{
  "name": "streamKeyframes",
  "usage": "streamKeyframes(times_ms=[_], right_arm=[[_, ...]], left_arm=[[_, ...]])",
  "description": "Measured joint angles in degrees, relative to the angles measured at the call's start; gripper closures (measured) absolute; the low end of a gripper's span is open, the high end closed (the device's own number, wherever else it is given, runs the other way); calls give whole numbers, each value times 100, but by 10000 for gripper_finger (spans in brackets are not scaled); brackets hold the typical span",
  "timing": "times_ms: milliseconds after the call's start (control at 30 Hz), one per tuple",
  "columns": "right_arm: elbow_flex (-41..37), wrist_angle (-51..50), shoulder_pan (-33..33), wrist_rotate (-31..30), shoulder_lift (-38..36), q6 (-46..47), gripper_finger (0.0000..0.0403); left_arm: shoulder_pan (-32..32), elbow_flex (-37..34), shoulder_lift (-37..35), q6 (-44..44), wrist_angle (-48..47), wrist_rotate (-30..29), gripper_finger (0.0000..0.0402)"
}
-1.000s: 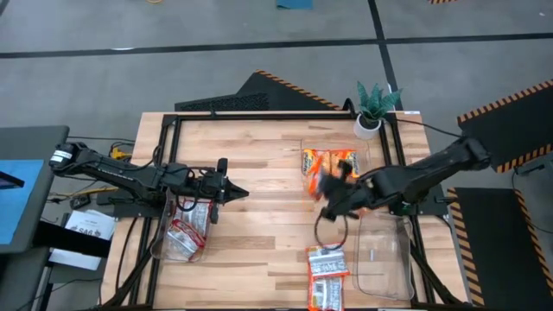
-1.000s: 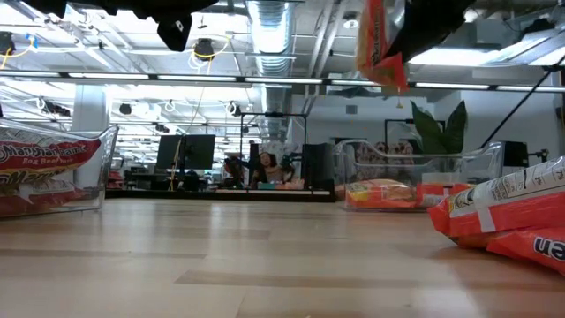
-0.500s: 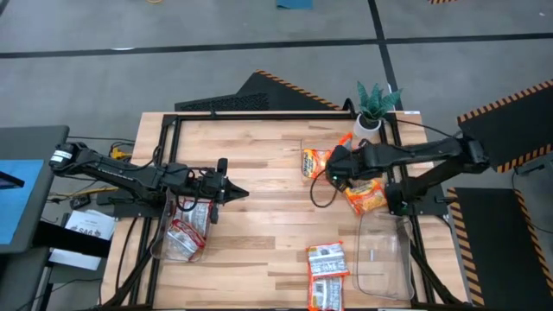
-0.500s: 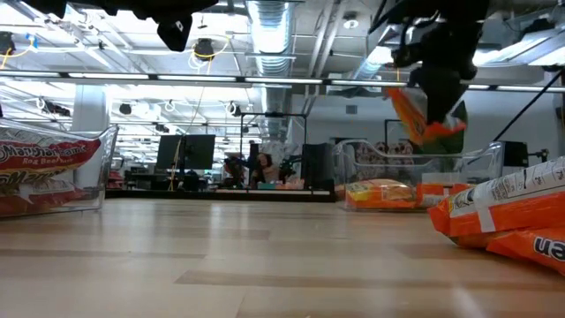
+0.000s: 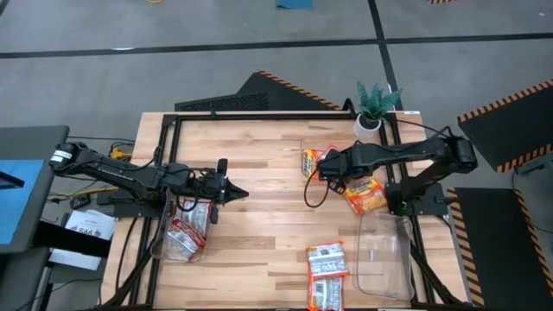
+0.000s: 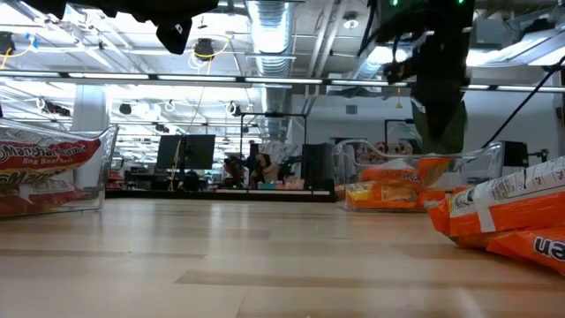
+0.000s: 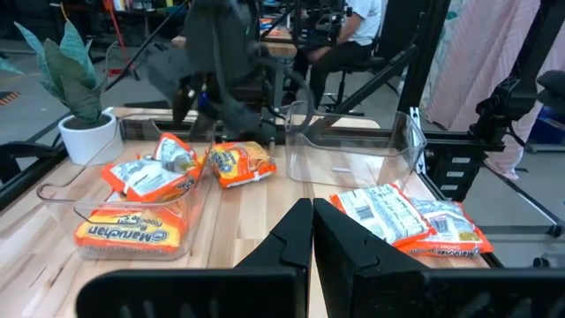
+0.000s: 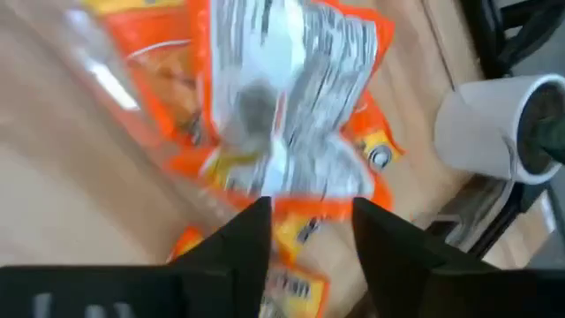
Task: Sort Maruchan noodles
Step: Put the orange noodle pack into the bottom right transparent bin
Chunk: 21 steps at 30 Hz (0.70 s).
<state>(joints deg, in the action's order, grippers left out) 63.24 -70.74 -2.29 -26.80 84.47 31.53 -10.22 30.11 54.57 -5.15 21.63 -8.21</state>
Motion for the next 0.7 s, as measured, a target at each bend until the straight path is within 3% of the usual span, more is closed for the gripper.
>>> streamKeyframes(times_ms=[167, 300, 533, 700], right_arm=[[208, -176, 291, 1247, -460, -43, 167], [213, 45, 818, 2237, -909, 27, 154], [91, 77, 1903, 2068, -1112, 875, 154], [-635, -32, 2217, 2084, -1107, 1849, 154]], left_arm=[[0, 0, 0, 0, -12, 0, 401], [2, 0, 0, 0, -52, 0, 401], [1, 0, 0, -2, -142, 0, 401], [0, 0, 1, -7, -142, 0, 401]])
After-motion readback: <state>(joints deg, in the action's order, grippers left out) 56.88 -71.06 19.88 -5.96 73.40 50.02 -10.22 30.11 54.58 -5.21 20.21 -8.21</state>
